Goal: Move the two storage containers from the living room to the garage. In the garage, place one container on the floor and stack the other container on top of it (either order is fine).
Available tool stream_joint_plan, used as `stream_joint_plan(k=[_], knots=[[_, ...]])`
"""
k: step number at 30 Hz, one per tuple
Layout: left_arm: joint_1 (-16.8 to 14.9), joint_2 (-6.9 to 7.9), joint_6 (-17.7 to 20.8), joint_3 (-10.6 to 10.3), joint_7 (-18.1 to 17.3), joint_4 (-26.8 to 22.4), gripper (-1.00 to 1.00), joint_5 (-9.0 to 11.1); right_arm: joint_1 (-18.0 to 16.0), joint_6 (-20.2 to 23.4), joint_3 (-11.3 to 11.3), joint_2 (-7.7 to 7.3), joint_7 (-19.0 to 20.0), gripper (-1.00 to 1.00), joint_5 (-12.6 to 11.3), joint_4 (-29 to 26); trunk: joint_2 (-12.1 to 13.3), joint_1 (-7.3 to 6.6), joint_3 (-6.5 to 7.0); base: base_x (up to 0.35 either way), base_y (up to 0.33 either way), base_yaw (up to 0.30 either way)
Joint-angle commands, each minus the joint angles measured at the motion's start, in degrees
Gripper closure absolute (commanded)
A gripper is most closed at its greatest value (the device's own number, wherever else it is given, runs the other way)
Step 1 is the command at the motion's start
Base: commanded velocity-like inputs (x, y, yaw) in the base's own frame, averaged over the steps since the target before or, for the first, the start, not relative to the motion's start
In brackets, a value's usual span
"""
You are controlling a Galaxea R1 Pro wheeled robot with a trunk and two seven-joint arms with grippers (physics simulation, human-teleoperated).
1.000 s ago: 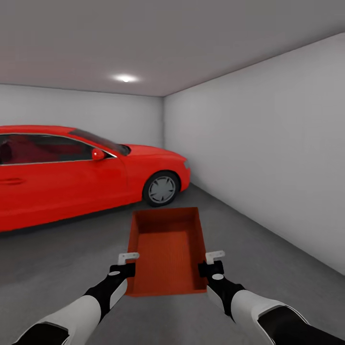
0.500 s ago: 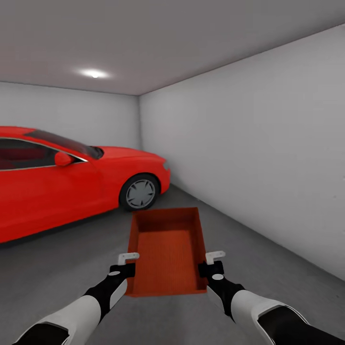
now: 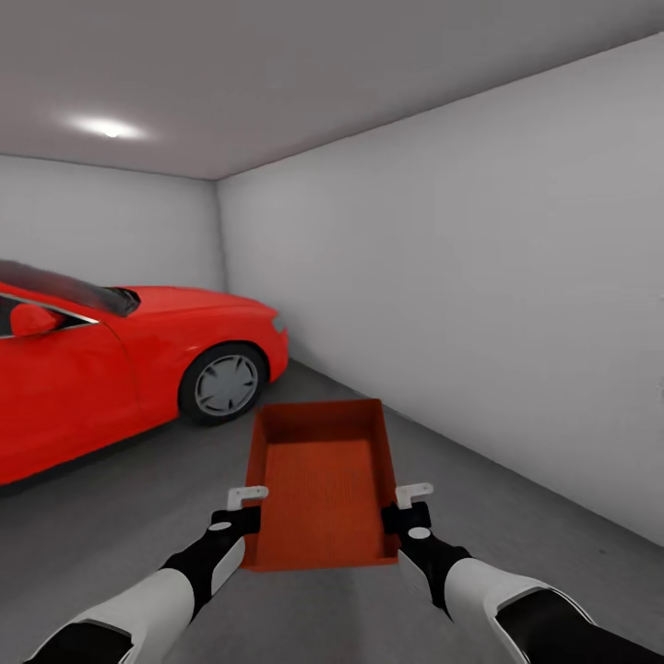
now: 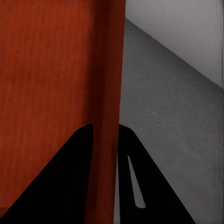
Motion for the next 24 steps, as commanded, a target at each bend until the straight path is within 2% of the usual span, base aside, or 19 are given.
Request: stream_joint_plan(k=[1,24], knots=[[-0.07,1.68,-1.8,1.96,2.82,-0.25,1.0,-0.62,-0.05,-0.38,-2.72,-0.95,-0.32,1.0,-1.27,0.98,-0.08,0.05,-0.09,0.322,0.088,-0.285],[-0.07,1.68,-1.79,1.95,2.82,-0.28,1.0,-0.63,-0.05,-0.38,-2.72,-0.95,-0.32,1.0,-1.31,1.01,-0.08,0.05,-0.09,0.322,0.119,-0.285]])
